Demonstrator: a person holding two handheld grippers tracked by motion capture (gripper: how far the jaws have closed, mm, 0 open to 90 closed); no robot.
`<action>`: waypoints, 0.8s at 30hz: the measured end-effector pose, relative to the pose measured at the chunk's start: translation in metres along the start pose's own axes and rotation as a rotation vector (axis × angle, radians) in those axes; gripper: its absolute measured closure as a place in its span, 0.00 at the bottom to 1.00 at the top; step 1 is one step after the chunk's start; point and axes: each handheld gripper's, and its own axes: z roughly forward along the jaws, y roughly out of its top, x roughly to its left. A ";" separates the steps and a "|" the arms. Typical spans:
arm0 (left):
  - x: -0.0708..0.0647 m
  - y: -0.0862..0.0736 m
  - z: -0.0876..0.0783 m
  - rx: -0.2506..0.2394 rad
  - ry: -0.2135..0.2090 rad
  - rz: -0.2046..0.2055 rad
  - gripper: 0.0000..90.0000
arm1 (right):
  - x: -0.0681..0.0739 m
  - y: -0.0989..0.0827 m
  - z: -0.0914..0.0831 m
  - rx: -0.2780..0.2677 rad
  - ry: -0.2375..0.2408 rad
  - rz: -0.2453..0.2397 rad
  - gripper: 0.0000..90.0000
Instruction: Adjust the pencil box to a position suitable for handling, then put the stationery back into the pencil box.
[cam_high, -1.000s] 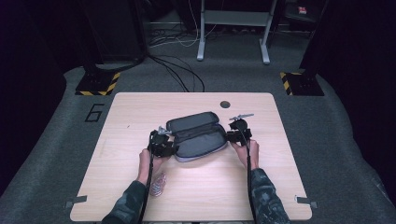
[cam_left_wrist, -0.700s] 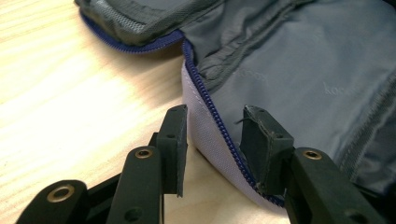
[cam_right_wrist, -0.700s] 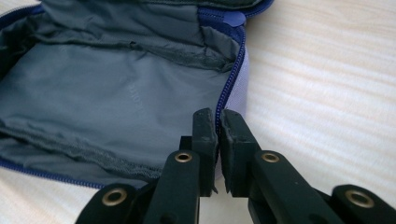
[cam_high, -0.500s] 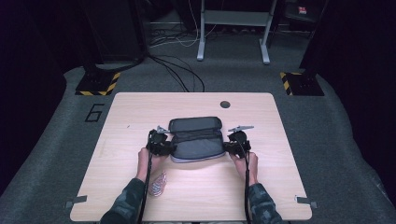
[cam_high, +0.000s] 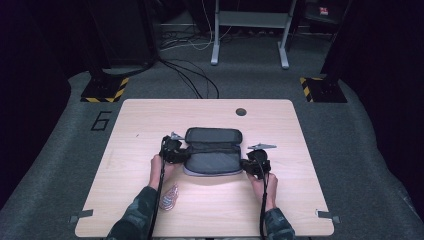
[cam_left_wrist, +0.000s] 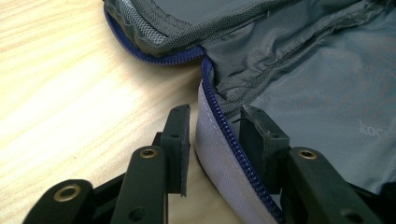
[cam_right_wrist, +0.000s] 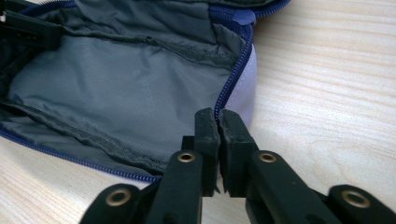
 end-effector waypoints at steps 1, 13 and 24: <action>0.000 0.000 -0.003 -0.002 -0.002 0.003 0.67 | 0.000 0.000 -0.002 -0.010 0.001 0.004 0.85; -0.012 -0.015 -0.064 -0.124 0.025 0.016 0.24 | -0.015 -0.009 -0.046 -0.148 0.013 -0.019 0.20; -0.019 -0.070 -0.105 -0.152 0.056 0.025 0.14 | -0.044 -0.051 -0.061 -0.100 -0.083 -0.043 0.13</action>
